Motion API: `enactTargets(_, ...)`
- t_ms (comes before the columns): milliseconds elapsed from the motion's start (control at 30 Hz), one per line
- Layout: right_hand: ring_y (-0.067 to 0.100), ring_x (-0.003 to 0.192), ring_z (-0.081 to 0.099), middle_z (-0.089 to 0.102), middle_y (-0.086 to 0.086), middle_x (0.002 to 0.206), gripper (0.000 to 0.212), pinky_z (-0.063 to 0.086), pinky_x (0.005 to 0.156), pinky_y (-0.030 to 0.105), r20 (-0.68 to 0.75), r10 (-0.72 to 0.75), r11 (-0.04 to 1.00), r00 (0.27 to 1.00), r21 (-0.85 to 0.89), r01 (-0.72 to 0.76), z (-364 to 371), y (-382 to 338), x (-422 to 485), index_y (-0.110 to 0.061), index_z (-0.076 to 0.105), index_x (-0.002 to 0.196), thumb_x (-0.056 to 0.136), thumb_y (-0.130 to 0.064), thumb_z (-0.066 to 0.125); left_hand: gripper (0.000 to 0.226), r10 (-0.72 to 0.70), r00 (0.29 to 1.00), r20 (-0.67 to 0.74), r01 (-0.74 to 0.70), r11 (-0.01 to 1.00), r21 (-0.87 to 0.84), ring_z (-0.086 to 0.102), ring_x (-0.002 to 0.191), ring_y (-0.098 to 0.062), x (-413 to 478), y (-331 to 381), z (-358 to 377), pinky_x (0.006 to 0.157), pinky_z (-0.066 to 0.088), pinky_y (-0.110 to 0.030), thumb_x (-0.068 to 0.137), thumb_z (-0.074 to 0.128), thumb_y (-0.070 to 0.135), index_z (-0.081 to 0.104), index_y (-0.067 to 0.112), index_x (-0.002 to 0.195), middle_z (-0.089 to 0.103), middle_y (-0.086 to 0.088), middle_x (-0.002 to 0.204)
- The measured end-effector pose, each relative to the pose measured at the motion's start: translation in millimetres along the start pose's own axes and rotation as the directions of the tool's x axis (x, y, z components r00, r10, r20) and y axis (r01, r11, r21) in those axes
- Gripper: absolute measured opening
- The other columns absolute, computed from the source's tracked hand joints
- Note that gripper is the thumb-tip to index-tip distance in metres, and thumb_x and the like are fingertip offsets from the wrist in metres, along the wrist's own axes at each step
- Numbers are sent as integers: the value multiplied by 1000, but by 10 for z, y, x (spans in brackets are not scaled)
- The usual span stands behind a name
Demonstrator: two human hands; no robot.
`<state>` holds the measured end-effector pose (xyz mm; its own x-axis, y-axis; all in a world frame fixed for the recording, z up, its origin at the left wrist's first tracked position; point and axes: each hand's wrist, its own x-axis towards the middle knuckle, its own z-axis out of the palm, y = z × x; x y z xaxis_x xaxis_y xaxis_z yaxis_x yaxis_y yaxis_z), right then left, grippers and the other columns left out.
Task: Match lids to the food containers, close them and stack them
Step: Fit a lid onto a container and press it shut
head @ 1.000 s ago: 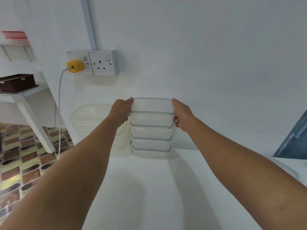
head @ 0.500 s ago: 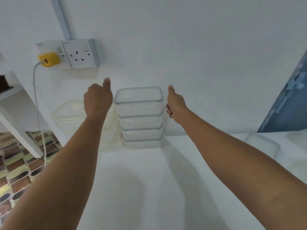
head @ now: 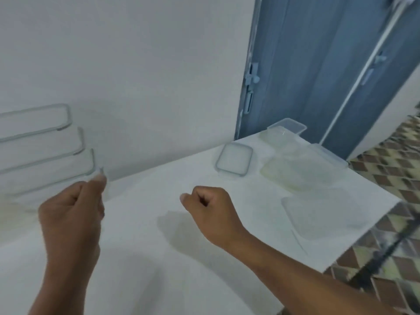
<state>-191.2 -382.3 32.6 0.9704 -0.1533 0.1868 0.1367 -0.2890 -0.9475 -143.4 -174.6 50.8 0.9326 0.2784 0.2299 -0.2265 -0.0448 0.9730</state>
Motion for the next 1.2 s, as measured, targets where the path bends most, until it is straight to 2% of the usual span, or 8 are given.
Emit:
enactTargets(133, 9, 53, 25, 23, -3, 53, 53, 26, 53, 25, -56, 97, 995, 994, 3, -97, -445, 292, -214, -13, 25, 56, 92, -15, 65, 55, -114, 989, 93, 116, 993, -24, 22, 55, -22, -366, -139, 486, 55, 16, -37, 88, 67, 22, 28, 11, 51, 27, -7, 50)
enactTargets(367, 8, 52, 25, 24, -6, 52, 55, 25, 52, 23, -129, 143, 989, 981, -27, -148, -1388, 630, -358, -14, 26, 56, 93, -15, 66, 57, -269, 937, 223, 272, 962, 21, 20, 61, -26, -843, -353, 1465, 58, 18, -36, 94, 66, 8, 28, 14, 51, 23, -8, 56)
enactTargets(533, 7, 50, 26, 25, -4, 51, 54, 26, 50, 20, -271, 98, 988, 958, -88, -126, -2212, 753, -177, -7, 27, 59, 94, -16, 67, 59, -336, 881, 332, 332, 941, 70, 18, 61, -24, -1039, -468, 2255, 59, 16, -41, 94, 68, 15, 23, 13, 56, 22, -6, 58)
enactTargets(700, 9, 50, 42, 43, -6, 50, 50, 37, 52, 27, -428, 154, 895, 891, -321, -309, -3061, 1092, 67, -16, 38, 61, 98, -43, 56, 57, -423, 827, 369, 352, 903, 246, 30, 54, -17, -1299, -635, 2923, 58, 25, -34, 96, 66, 42, 34, 12, 60, 35, 1, 56)
enactTargets(833, 8, 70, 55, 57, -7, 76, 47, 39, 62, 31, -447, 270, 702, 852, -515, -493, -3408, 1398, 39, -26, 44, 83, 91, -69, 28, 55, -463, 790, 402, 277, 854, 441, 50, 55, -18, -1535, -753, 3230, 59, 44, -39, 91, 50, 71, 47, 18, 79, 55, 3, 61)
enactTargets(933, 8, 74, 51, 55, -5, 84, 56, 36, 67, 34, -390, 445, 619, 806, -516, -592, -3545, 1620, 17, -21, 46, 95, 91, -71, 21, 54, -495, 751, 437, 168, 784, 598, 59, 61, -18, -1729, -751, 3416, 58, 43, -33, 89, 34, 77, 45, 24, 88, 60, 1, 67)
enactTargets(1033, 11, 72, 51, 54, -1, 80, 54, 33, 65, 35, -309, 528, 629, 791, -483, -609, -3557, 1730, -31, -16, 46, 88, 98, -64, 23, 47, -472, 772, 426, 98, 751, 653, 56, 60, -16, -1767, -761, 3492, 54, 35, -31, 95, 32, 70, 40, 25, 87, 56, 1, 65)
enactTargets(1200, 23, 63, 48, 46, 7, 65, 55, 35, 61, 37, -341, 422, 770, 840, -354, -530, -3454, 1781, -82, -9, 39, 71, 102, -53, 35, 38, -437, 814, 382, 100, 754, 650, 50, 55, -16, -1741, -767, 3417, 52, 33, -32, 103, 39, 55, 38, 22, 85, 52, 1, 63)
